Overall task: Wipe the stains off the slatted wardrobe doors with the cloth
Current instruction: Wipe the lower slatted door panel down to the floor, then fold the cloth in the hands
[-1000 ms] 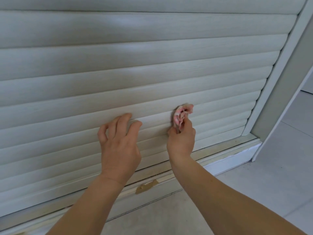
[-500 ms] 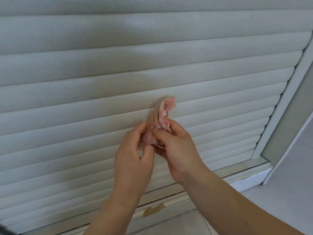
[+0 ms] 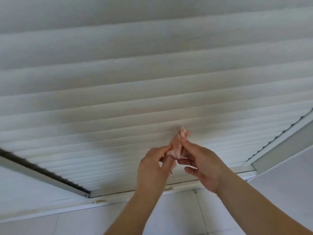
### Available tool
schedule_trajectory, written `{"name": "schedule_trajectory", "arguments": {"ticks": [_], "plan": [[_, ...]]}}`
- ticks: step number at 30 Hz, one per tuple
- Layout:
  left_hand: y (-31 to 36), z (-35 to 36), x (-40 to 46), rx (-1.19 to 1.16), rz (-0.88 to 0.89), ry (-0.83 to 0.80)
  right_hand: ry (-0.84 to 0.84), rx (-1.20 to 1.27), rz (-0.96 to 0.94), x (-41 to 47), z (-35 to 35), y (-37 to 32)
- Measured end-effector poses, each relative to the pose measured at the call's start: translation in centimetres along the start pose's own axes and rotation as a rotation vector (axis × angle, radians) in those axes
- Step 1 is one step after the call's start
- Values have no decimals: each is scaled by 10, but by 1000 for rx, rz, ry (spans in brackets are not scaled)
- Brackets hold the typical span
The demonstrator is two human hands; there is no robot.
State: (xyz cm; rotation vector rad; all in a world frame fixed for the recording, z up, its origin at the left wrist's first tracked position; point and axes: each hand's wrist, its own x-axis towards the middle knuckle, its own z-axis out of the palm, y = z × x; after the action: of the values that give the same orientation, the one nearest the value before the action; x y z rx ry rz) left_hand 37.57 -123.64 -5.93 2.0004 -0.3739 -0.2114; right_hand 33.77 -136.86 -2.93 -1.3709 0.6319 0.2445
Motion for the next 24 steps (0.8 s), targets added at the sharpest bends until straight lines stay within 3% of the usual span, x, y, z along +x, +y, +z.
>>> {"name": "schedule_trajectory", "arguments": {"ticks": [3,9,17,24], "plan": [[63,-27,-14,-183,-192,-22,3,-15,40,-35,4,-36],[167,-85,-41,-430,-519,118,-51,-47,-41,-119,27,-122],[234,-142,-78,-622,-675,451,-21,-300,-235,-172,59,-188],[233,-224,-129,-829,-769,760,-257,-512,-414,-214,158,-204]]}}
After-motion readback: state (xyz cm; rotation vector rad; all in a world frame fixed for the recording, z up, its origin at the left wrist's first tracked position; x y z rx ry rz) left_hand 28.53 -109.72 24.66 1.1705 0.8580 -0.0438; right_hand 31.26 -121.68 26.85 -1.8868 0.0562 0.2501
